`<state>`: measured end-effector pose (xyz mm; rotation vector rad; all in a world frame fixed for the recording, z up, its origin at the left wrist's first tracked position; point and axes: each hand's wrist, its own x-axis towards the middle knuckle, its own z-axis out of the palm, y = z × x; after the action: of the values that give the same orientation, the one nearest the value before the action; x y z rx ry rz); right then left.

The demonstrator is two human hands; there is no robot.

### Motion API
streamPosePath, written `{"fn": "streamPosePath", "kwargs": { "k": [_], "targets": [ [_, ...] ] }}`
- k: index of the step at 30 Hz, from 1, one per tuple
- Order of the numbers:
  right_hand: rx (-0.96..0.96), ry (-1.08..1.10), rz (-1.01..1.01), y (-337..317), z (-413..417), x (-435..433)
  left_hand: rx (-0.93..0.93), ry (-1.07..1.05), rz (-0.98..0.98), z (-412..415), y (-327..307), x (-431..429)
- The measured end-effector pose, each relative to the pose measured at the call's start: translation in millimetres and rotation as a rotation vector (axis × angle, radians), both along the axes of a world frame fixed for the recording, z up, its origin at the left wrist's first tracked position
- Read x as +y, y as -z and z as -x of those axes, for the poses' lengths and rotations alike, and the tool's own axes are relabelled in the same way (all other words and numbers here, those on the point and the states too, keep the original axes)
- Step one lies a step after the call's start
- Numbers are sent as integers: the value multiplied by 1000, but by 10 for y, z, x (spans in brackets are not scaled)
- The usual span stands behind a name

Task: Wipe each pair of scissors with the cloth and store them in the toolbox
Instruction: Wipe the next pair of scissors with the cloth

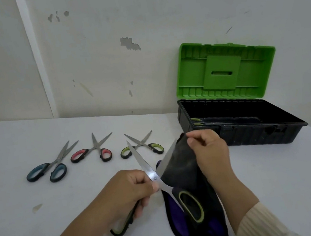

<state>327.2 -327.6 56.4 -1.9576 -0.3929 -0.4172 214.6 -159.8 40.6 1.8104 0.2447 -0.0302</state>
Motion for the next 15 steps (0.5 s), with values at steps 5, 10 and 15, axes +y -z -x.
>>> {"fn": "streamPosePath", "kwargs": {
  "k": [5,10,15],
  "targets": [
    [273,-403,294,-64,204,-7,-20,-102,104,-23,-27,133],
    [338,-565,405,-48,276,47,43,-84,262,-11,-51,228],
    [488,-458,81,-17,227,15,22,-162,856,-46,-70,410]
  ]
}}
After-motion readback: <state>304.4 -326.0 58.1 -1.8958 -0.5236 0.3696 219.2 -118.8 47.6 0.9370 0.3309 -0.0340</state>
